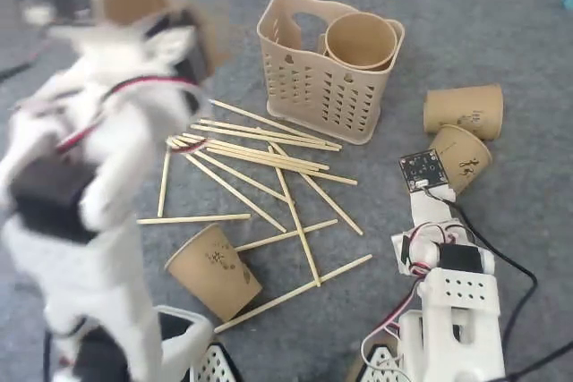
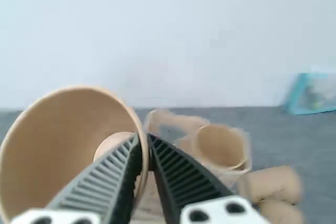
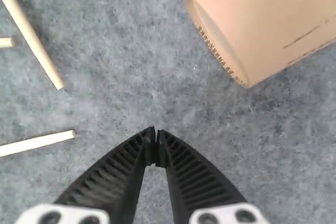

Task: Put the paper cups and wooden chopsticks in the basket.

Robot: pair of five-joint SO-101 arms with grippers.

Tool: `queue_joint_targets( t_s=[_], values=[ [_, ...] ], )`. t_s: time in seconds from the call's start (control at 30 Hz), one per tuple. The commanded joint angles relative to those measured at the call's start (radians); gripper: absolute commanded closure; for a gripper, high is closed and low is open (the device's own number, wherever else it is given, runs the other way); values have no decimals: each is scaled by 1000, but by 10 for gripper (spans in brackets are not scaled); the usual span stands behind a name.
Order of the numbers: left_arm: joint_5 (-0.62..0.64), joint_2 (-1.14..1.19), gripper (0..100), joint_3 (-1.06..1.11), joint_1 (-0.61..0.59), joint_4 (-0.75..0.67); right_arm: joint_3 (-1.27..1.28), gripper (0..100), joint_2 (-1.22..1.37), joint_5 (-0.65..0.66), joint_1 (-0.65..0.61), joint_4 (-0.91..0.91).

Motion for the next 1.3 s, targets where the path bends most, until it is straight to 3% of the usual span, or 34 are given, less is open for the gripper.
queue_joint_targets(
  t_s=[0.0,0.27,0.5,0.67,1.03,1.1,1.27],
  values=[
    [14,175,987,-157,150,-143,14,991,-27,11,8,-50],
    [-46,499,982,-420,242,-233,26,991,-30,48,-4,-68],
    [-75,721,981,-579,321,-227,31,991,-31,58,-41,-82],
    [-173,819,983,-598,365,-203,31,991,-31,60,-41,-88],
    [-258,901,979,-596,358,-124,29,991,-31,89,-44,-90],
    [-272,913,938,-596,358,-114,29,991,-31,91,-42,-90],
    [-235,893,696,-625,353,-54,31,991,-31,91,-42,-90]
  ],
)
